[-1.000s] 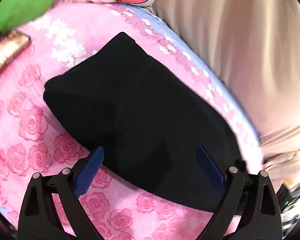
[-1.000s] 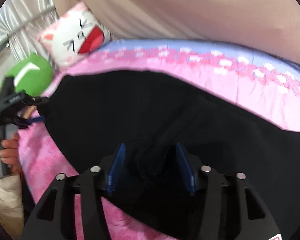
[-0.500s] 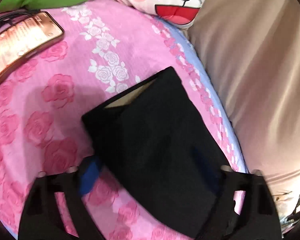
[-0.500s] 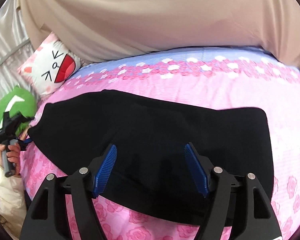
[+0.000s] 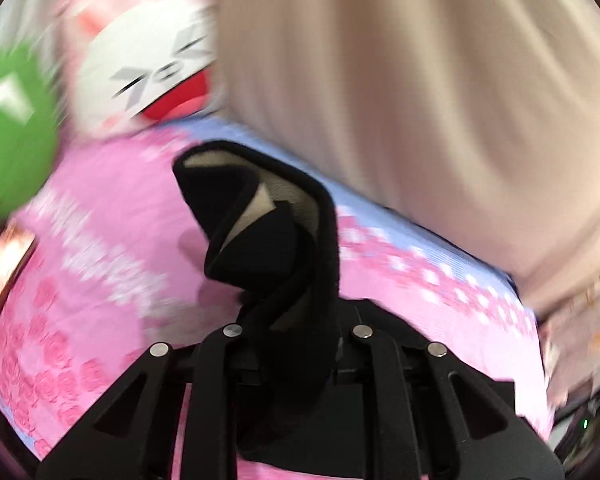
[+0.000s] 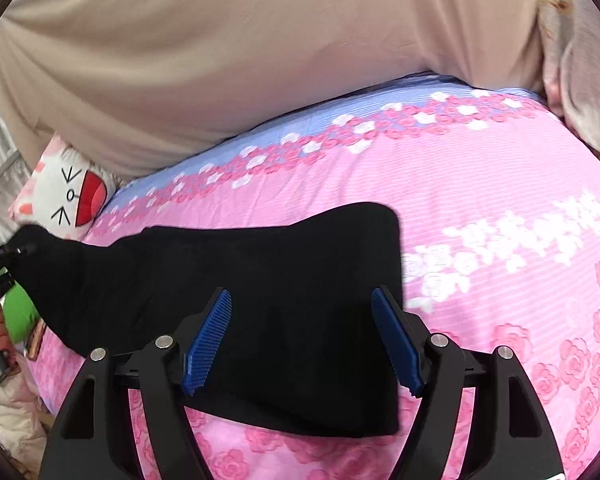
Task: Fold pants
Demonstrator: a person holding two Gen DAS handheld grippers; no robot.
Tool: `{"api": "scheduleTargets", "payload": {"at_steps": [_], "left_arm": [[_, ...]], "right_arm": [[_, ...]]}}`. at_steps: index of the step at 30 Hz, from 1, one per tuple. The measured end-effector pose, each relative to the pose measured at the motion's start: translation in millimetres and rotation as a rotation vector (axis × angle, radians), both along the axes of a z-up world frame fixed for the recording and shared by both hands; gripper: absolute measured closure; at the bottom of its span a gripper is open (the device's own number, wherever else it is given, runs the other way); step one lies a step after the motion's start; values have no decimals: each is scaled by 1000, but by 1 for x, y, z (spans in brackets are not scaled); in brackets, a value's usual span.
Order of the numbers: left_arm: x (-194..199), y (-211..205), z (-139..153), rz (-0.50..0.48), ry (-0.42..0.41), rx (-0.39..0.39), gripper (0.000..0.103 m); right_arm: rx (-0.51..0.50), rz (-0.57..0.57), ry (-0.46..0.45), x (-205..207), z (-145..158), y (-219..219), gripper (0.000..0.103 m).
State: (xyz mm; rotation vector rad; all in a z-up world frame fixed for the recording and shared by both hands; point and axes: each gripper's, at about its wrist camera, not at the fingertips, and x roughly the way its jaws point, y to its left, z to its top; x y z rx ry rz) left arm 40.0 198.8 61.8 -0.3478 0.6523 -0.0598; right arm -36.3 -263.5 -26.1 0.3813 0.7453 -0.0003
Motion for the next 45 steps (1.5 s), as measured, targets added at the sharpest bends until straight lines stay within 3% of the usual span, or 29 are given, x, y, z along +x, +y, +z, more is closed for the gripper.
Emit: {"api": "scheduleTargets", "payload": {"at_steps": [3, 5, 9, 11, 17, 21, 23, 25, 29, 32, 35, 36, 37, 41, 42, 43, 44, 45], "left_arm": [[-1, -49, 18, -94, -39, 42, 85], [0, -69, 18, -140, -44, 30, 85], [6, -86, 22, -150, -32, 11, 85], [5, -74, 23, -116, -25, -6, 85], [-7, 11, 16, 141, 6, -26, 85], [-13, 72, -15, 285, 87, -87, 85], [-12, 89, -35, 315, 130, -113, 85], [-8, 104, -60, 327, 182, -165, 85], [-9, 121, -79, 340, 195, -214, 85], [-14, 136, -91, 324, 207, -263, 85], [-17, 147, -107, 312, 236, -291, 85], [-17, 150, -112, 310, 242, -302, 84], [-18, 154, -116, 305, 244, -314, 84], [-23, 166, -134, 271, 244, -381, 83], [-23, 168, -136, 265, 243, -384, 81], [-24, 169, -139, 257, 243, -384, 80], [-24, 169, -140, 250, 241, -383, 79], [-24, 170, -142, 243, 236, -382, 78]], "right_arm": [[6, -7, -13, -6, 3, -8, 32], [0, -15, -21, -12, 4, -13, 32], [1, -35, -31, -23, 5, -24, 31], [7, -49, -34, -28, 5, -30, 31], [13, -63, -32, -35, 1, -39, 31], [26, -40, -32, -32, 0, -30, 31], [40, 32, -36, -20, 5, -13, 31], [75, 175, -49, 2, 17, 17, 31], [72, 441, -59, 68, 42, 94, 31], [119, 610, 1, 146, 45, 156, 31], [70, 619, 79, 216, 35, 196, 32], [55, 612, 113, 237, 28, 205, 34], [26, 605, 166, 263, 15, 217, 42], [10, 649, 326, 296, -24, 240, 64], [11, 675, 341, 296, -30, 245, 67], [-9, 692, 337, 294, -33, 252, 77], [-42, 696, 315, 291, -33, 259, 95], [-89, 687, 296, 292, -32, 265, 95]]}}
